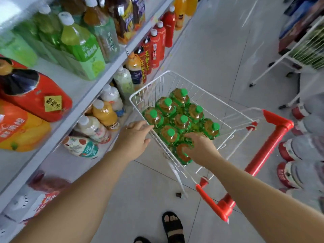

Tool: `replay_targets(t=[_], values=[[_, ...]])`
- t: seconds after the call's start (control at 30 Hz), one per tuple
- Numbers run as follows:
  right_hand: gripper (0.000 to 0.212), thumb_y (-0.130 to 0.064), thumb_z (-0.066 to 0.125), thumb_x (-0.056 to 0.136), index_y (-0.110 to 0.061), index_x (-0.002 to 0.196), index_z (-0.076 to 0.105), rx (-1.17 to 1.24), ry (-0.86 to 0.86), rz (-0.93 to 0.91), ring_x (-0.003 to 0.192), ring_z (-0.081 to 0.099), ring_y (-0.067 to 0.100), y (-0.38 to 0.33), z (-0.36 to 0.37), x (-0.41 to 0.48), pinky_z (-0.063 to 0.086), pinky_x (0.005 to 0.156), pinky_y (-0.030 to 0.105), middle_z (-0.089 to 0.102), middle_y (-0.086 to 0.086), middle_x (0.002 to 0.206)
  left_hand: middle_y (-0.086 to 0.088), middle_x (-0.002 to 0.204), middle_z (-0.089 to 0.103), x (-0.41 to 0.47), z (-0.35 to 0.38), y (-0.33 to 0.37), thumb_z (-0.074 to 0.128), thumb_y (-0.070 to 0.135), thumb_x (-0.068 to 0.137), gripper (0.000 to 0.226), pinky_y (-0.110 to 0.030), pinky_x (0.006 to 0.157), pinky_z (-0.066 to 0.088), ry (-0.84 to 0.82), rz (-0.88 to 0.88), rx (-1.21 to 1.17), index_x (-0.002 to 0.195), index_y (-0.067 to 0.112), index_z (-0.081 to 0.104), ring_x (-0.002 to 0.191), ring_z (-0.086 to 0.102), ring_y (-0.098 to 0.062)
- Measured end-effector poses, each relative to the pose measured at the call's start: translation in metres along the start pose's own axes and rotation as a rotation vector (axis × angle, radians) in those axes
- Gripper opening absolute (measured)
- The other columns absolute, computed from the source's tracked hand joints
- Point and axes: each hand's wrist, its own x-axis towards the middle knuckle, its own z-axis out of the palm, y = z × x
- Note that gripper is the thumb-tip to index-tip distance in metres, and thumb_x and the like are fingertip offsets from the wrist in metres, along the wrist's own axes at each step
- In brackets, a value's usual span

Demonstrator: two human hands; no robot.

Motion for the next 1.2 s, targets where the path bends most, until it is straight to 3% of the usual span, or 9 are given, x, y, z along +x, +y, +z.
replay_targets(t=[0.2,0.3,0.4,0.5,0.63,0.83,0.93,1.07,1.2], values=[[0.061,-0.038,0.057,0.089,-0.027,0.143,0.031,-0.11,0.058,-0.075,0.087,0.061,0.018,-0.003,0.026,0.078,0.055,0.077,0.035,0.041,0.007,0.14,0.003,0.158,0.012,0.071,0.022,-0.035,0.031,0.055,0.094,0.063,-0.05,0.114,0.018,-0.104,0.037,0.191,0.149,0.029,0.016,0.146,0.006,-0.022],[0.066,-0.048,0.056,0.088,-0.03,0.144,0.026,-0.199,0.114,-0.245,0.094,0.062,0.019,-0.02,0.03,0.113,0.055,0.082,0.036,0.036,0.005,0.144,0.003,0.153,0.028,0.09,0.027,-0.057,0.011,0.086,0.07,0.097,-0.047,0.115,0.016,-0.102,0.033,0.116,0.145,0.028,0.031,0.145,0.01,-0.018],[0.053,-0.052,0.053,0.088,-0.028,0.134,0.042,-0.298,0.119,-0.45,0.097,0.059,0.019,-0.042,0.034,0.138,0.055,0.082,0.035,0.052,0.003,0.125,0.004,0.121,0.056,0.095,0.035,-0.074,-0.012,0.097,0.041,0.126,-0.035,0.104,0.031,0.036,0.115,0.115,0.115,0.025,0.06,0.128,0.035,-0.016],[0.038,-0.051,0.056,0.087,-0.021,0.111,0.058,-0.425,0.153,-0.501,0.084,0.059,0.017,-0.056,0.041,0.152,0.055,0.075,0.034,0.061,0.001,0.102,0.008,0.107,0.06,0.095,0.04,-0.077,0.006,0.09,0.055,0.1,-0.039,0.106,0.025,0.088,0.114,0.213,0.102,0.023,0.064,0.115,0.044,-0.015],[0.03,-0.036,0.061,0.087,-0.02,0.113,0.061,-0.519,0.182,-0.52,0.092,0.059,0.019,-0.064,0.049,0.153,0.052,0.08,0.032,0.064,0.001,0.104,0.007,0.108,0.059,0.081,0.043,-0.072,0.02,0.078,0.063,0.081,-0.041,0.112,0.011,0.111,0.053,0.248,0.102,0.022,0.063,0.117,0.044,-0.016],[0.032,-0.029,0.063,0.086,-0.018,0.115,0.063,-0.561,0.055,-0.651,0.098,0.056,0.017,-0.079,0.058,0.118,0.046,0.091,0.03,0.064,0.0,0.108,0.011,0.083,0.053,0.027,0.062,-0.07,0.018,0.081,0.057,0.075,-0.034,0.084,0.036,0.2,0.007,0.213,0.083,0.026,0.06,0.089,0.047,-0.012],[0.03,-0.03,0.067,0.082,-0.019,0.11,0.063,-0.518,0.043,-0.665,0.095,0.057,0.017,-0.081,0.073,0.112,0.048,0.087,0.029,0.063,-0.001,0.103,0.01,0.086,0.054,0.006,0.074,-0.071,0.019,0.076,0.063,0.069,-0.03,0.066,0.028,0.23,-0.019,0.166,0.084,0.023,0.057,0.082,0.039,-0.009],[0.024,-0.029,0.072,0.077,-0.017,0.096,0.062,-0.39,0.113,-0.671,0.085,0.057,0.016,-0.08,0.094,0.105,0.052,0.078,0.031,0.06,-0.001,0.093,0.014,0.072,0.037,-0.016,0.083,-0.072,0.01,0.081,0.055,0.063,-0.028,0.064,0.024,0.256,-0.063,0.087,0.066,0.028,0.04,0.082,0.032,-0.009],[0.016,-0.025,0.068,0.078,-0.014,0.089,0.064,-0.301,0.17,-0.722,0.078,0.055,0.014,-0.081,0.102,0.091,0.048,0.066,0.024,0.059,0.0,0.088,0.011,0.109,0.052,-0.033,0.092,-0.07,0.005,0.082,0.061,0.087,-0.029,0.081,0.033,0.303,-0.118,0.067,0.108,0.029,0.057,0.108,0.04,-0.013]])
